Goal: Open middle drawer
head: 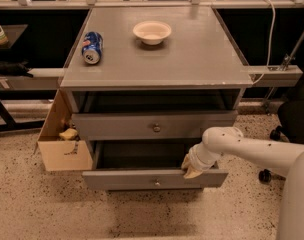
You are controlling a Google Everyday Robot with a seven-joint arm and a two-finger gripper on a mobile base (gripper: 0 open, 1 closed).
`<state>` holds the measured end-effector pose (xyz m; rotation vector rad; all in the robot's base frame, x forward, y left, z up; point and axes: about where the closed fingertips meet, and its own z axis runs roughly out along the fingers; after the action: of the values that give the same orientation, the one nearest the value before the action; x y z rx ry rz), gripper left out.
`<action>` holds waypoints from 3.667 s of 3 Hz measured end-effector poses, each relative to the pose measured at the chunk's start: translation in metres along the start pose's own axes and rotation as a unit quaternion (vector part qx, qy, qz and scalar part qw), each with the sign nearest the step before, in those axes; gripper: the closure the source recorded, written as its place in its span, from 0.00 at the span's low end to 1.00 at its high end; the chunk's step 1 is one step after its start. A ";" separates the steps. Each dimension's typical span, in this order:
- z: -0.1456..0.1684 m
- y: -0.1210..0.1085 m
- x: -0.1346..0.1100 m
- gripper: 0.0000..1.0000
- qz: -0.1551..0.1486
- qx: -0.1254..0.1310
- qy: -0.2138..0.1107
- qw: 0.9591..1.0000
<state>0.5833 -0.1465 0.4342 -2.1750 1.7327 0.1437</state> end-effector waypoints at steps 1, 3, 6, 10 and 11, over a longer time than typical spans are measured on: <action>0.000 0.000 0.000 0.84 0.000 0.000 0.000 1.000; 0.000 0.000 0.000 0.37 0.000 0.000 0.000 1.000; 0.000 0.000 0.000 0.00 0.000 0.000 0.000 1.000; 0.011 0.095 -0.032 0.51 -0.010 -0.094 -0.058 0.994; 0.003 0.094 -0.034 0.74 -0.011 -0.094 -0.058 0.994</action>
Offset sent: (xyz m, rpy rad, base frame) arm 0.0000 0.0000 0.0000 0.0000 0.0000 0.0000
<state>0.4855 -0.1317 0.4220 -2.2651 1.6909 0.4360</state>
